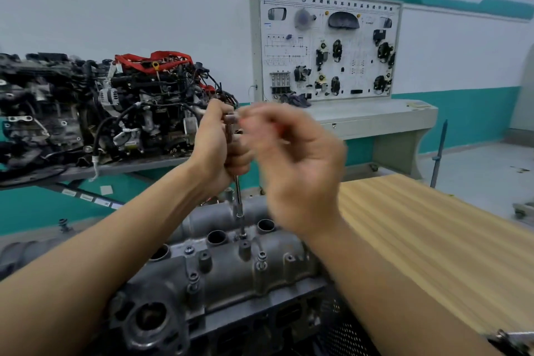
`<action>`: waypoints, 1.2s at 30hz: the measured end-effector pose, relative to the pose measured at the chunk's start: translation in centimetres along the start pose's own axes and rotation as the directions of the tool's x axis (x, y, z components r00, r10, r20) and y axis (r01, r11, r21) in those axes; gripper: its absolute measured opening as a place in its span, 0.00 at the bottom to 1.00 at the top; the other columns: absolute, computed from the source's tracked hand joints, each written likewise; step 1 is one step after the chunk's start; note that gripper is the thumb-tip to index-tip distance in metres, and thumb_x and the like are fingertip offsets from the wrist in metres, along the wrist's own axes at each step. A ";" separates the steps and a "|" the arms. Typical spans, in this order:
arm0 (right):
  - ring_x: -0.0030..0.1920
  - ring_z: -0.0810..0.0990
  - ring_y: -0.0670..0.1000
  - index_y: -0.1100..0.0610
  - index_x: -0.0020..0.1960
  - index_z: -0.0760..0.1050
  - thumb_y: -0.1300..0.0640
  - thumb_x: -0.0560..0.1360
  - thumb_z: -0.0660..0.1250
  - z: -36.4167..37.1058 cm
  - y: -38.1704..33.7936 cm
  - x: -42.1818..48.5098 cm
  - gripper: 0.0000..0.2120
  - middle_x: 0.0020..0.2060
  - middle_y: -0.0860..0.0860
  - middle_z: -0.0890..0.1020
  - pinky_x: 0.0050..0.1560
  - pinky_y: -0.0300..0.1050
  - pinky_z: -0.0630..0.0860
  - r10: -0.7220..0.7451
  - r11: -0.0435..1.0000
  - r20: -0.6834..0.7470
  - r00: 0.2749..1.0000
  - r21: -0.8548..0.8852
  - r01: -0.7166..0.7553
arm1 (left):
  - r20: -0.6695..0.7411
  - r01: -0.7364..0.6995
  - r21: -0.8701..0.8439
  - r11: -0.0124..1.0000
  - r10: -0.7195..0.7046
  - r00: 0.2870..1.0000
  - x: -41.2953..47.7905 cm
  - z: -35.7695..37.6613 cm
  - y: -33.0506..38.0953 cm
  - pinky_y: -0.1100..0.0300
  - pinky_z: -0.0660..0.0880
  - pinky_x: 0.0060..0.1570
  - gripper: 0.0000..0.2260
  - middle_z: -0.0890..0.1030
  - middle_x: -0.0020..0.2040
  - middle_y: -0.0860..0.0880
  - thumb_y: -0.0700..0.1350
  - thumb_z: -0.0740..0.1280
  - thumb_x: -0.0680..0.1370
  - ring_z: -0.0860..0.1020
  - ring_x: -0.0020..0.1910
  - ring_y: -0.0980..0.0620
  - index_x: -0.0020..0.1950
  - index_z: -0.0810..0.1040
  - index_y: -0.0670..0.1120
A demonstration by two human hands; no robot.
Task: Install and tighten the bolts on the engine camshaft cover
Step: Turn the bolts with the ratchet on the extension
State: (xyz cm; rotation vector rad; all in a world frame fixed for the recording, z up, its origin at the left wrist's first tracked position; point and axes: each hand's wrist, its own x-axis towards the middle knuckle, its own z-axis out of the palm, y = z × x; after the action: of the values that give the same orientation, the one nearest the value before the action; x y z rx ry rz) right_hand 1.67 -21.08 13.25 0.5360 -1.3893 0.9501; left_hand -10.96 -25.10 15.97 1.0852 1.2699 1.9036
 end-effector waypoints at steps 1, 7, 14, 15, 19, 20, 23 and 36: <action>0.36 0.80 0.45 0.58 0.49 0.81 0.59 0.80 0.64 -1.4 0.8 0.4 0.07 0.42 0.49 0.85 0.37 0.38 0.76 0.089 0.996 -0.102 0.991 0.028 -0.087 | 0.001 -0.002 -0.010 1.000 0.002 1.000 -0.1 0.0 -0.1 0.67 0.48 0.23 0.17 0.53 0.23 0.53 0.56 0.50 0.78 0.49 0.21 0.54 0.37 0.70 0.48; 0.38 0.75 0.53 0.59 0.48 0.75 0.60 0.85 0.54 -5.5 8.5 6.1 0.12 0.37 0.53 0.82 0.34 0.43 0.66 0.845 0.534 -0.151 0.513 0.226 -0.814 | 0.173 0.031 0.177 0.984 -0.062 0.983 -0.2 1.3 -0.7 0.67 0.51 0.22 0.16 0.55 0.23 0.55 0.59 0.51 0.76 0.51 0.21 0.55 0.55 0.66 0.49; 0.28 0.72 0.49 0.54 0.41 0.77 0.56 0.79 0.66 -6.3 7.4 3.7 0.08 0.29 0.50 0.78 0.29 0.46 0.67 0.504 0.813 -0.365 0.783 -0.107 -0.573 | 0.055 0.024 0.077 0.997 -0.029 0.998 -0.5 -0.2 -0.4 0.66 0.50 0.22 0.13 0.55 0.23 0.53 0.57 0.50 0.79 0.52 0.21 0.55 0.44 0.60 0.48; 0.28 0.71 0.50 0.53 0.39 0.76 0.56 0.78 0.66 -6.6 6.0 2.5 0.09 0.28 0.49 0.75 0.30 0.47 0.67 0.351 0.878 -0.399 0.847 -0.173 -0.446 | 0.034 0.029 0.082 0.996 -0.032 0.999 -0.5 0.0 -0.4 0.66 0.49 0.22 0.13 0.55 0.22 0.53 0.57 0.50 0.79 0.51 0.21 0.55 0.44 0.59 0.48; 0.26 0.70 0.40 0.57 0.39 0.73 0.57 0.76 0.72 -3.3 -0.3 -0.9 0.10 0.27 0.45 0.74 0.27 0.33 0.68 -0.149 0.950 -0.097 0.984 -0.291 0.115 | -0.059 0.063 0.026 0.998 -0.061 0.996 -0.2 1.0 -0.1 0.61 0.52 0.32 0.19 0.64 0.29 0.45 0.53 0.54 0.79 0.53 0.29 0.54 0.62 0.75 0.43; 0.26 0.69 0.39 0.60 0.37 0.75 0.59 0.74 0.74 -1.5 -1.2 -1.1 0.11 0.27 0.46 0.74 0.28 0.32 0.67 -0.204 0.940 0.008 0.979 -0.279 0.198 | -0.073 0.097 -0.008 0.995 -0.098 0.993 -0.2 1.4 0.0 0.58 0.54 0.35 0.23 0.66 0.37 0.43 0.53 0.56 0.78 0.55 0.33 0.52 0.66 0.75 0.40; 0.28 0.67 0.42 0.64 0.31 0.76 0.64 0.68 0.78 3.0 -1.9 -0.5 0.13 0.27 0.44 0.68 0.35 0.36 0.70 -0.272 0.889 0.208 0.940 -0.319 0.328 | -0.055 0.162 -0.071 0.984 -0.166 0.985 -0.2 2.0 0.3 0.60 0.67 0.32 0.26 0.69 0.41 0.41 0.54 0.59 0.77 0.67 0.33 0.47 0.70 0.75 0.39; 0.30 0.73 0.53 0.57 0.49 0.74 0.57 0.83 0.55 -9.1 8.4 3.3 0.10 0.33 0.56 0.77 0.30 0.57 0.71 0.177 0.617 -0.022 0.984 -0.777 -0.128 | 0.126 0.020 0.134 0.991 -0.037 0.991 -0.7 0.5 -0.5 0.63 0.50 0.22 0.12 0.55 0.22 0.54 0.58 0.48 0.80 0.52 0.21 0.55 0.46 0.55 0.50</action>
State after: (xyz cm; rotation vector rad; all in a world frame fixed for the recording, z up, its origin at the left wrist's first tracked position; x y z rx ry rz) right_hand -0.21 -8.44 13.35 -0.2340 -1.7549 0.3677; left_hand -10.15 -25.26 15.39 1.2300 1.3467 1.7190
